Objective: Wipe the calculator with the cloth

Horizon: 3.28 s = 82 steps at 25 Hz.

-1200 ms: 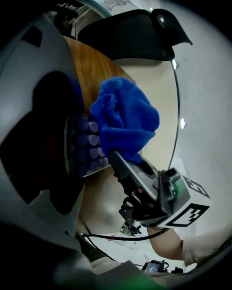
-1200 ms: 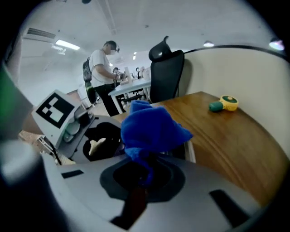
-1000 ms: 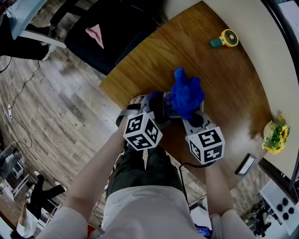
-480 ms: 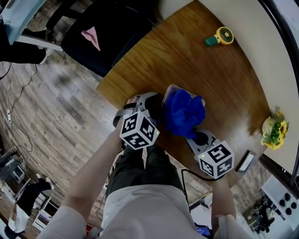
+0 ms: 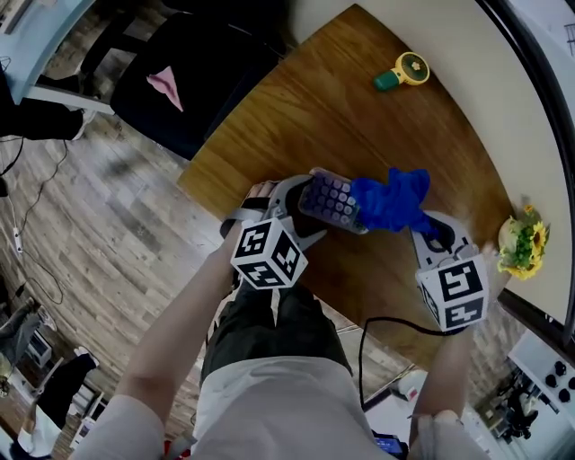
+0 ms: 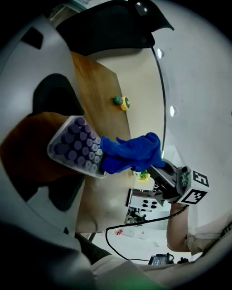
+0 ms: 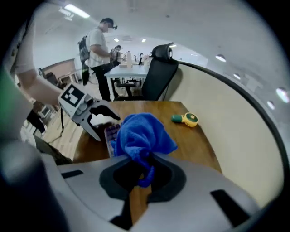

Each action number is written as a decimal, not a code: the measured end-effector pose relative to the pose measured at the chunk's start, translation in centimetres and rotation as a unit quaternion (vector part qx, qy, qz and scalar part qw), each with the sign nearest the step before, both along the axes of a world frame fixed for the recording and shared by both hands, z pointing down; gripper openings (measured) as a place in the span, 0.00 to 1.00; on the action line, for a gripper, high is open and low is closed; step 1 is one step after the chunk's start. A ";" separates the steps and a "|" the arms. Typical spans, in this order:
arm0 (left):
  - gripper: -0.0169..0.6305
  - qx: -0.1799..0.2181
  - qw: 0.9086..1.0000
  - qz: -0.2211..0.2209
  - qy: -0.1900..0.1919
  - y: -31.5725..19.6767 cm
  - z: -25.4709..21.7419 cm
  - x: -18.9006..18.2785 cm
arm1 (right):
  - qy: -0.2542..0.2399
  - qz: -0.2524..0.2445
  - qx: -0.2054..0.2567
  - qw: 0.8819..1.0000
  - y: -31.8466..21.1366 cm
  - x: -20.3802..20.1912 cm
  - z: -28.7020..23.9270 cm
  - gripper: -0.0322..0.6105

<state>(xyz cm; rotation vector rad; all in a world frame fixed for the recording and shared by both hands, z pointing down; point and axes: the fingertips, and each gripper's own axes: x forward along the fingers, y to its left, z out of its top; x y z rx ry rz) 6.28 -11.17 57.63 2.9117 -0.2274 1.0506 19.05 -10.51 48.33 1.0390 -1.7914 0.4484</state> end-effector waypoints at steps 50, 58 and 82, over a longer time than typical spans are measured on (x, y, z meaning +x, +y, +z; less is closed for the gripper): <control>0.40 0.038 0.953 -0.232 0.189 -3.0 -30.9 -10.7 | -0.286 0.007 0.257 0.923 -0.8 -12.6 -28.0 0.09; 0.25 0.146 0.929 -0.242 0.238 -3.0 -41.6 -12.6 | -0.297 0.028 0.361 0.884 -0.4 -12.0 -36.5 0.09; 0.05 0.174 0.918 -0.282 0.217 0.6 -41.8 -15.1 | -0.252 0.067 0.369 0.892 5.9 -10.5 -35.3 0.09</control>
